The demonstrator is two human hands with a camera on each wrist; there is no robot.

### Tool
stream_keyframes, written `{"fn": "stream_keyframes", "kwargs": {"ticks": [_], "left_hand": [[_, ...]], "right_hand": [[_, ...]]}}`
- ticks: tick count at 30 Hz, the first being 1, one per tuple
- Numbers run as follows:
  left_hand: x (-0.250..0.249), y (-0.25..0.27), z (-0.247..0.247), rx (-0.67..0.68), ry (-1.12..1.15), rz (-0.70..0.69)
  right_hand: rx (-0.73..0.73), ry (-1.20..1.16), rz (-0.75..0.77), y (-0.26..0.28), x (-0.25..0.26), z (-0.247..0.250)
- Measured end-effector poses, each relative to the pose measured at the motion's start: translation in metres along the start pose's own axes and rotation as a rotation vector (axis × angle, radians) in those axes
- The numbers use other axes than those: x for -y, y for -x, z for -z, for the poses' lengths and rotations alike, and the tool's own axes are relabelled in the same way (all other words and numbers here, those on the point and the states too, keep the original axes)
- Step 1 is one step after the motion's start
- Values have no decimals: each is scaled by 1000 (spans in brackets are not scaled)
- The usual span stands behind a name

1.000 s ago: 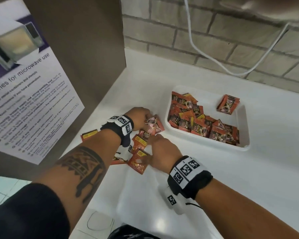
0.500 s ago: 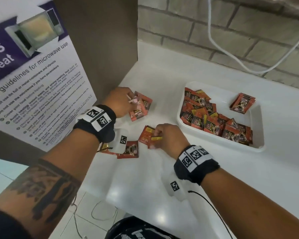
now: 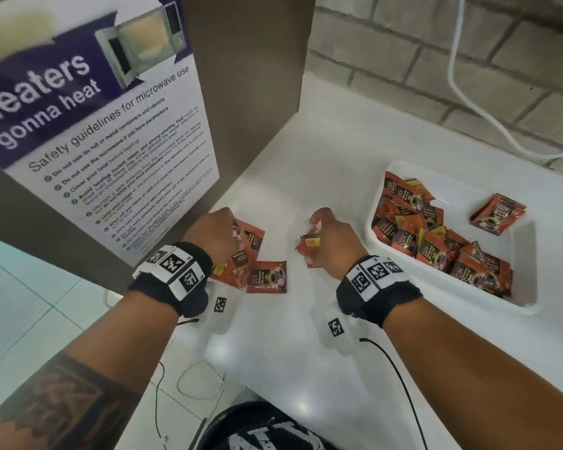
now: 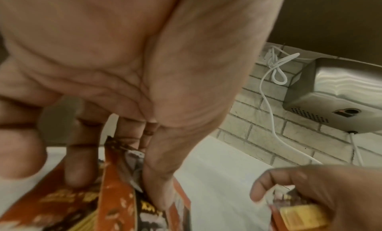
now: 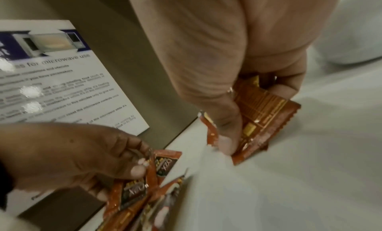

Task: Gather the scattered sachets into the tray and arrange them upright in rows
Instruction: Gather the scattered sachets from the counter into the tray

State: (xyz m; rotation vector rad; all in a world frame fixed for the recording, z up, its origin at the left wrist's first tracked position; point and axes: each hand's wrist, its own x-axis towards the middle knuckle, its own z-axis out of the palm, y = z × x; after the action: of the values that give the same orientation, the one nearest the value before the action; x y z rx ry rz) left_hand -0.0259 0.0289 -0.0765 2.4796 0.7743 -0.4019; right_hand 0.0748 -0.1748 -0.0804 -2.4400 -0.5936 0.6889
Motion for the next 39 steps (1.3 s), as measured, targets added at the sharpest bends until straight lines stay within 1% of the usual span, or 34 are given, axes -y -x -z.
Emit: {"fn": "stream_keyframes", "kwargs": {"ticks": [2, 4, 5, 6, 7, 9, 12, 15, 17, 20, 24, 28, 31, 33, 36, 39], "left_hand": [[4, 2, -4, -25, 60, -3], [6, 4, -7, -47, 119, -17], [5, 3, -8, -52, 138, -26], [4, 2, -9, -55, 146, -41], [2, 1, -10, -54, 147, -57], [-3, -1, -11, -50, 164, -83], [-9, -6, -10, -34, 240, -112], [-9, -9, -9, -5, 359, -125], [-7, -10, -8, -38, 395, -123], [-7, -13, -4, -120, 336, -94], [-15, -18, -7, -83, 148, -71], [-19, -27, -13, -114, 77, -88], [-22, -29, -13, -100, 39, -67], [-23, -29, -10, -77, 37, -53], [-24, -25, -5, -67, 58, -79], [-19, -18, 3, -125, 151, -97]], "right_hand": [[-10, -47, 47, 5, 6, 5], [76, -140, 102, 13, 16, 8], [142, -135, 127, 18, 22, 7], [190, -61, 153, 21, 28, 4], [222, 72, 177, 23, 31, -2], [253, 253, 189, 24, 32, -15], [234, 318, 161, 26, 29, -28], [210, 298, 100, 26, 25, -30], [203, 267, 33, 24, 22, -25], [179, 299, 4, 24, 17, -20], [119, 255, 66, 31, 22, -23], [174, 233, 91, 39, 32, -40], [167, 271, 82, 43, 34, -56], [151, 287, 81, 42, 34, -60], [145, 277, 50, 38, 35, -60], [111, 213, 47, 32, 33, -54]]}}
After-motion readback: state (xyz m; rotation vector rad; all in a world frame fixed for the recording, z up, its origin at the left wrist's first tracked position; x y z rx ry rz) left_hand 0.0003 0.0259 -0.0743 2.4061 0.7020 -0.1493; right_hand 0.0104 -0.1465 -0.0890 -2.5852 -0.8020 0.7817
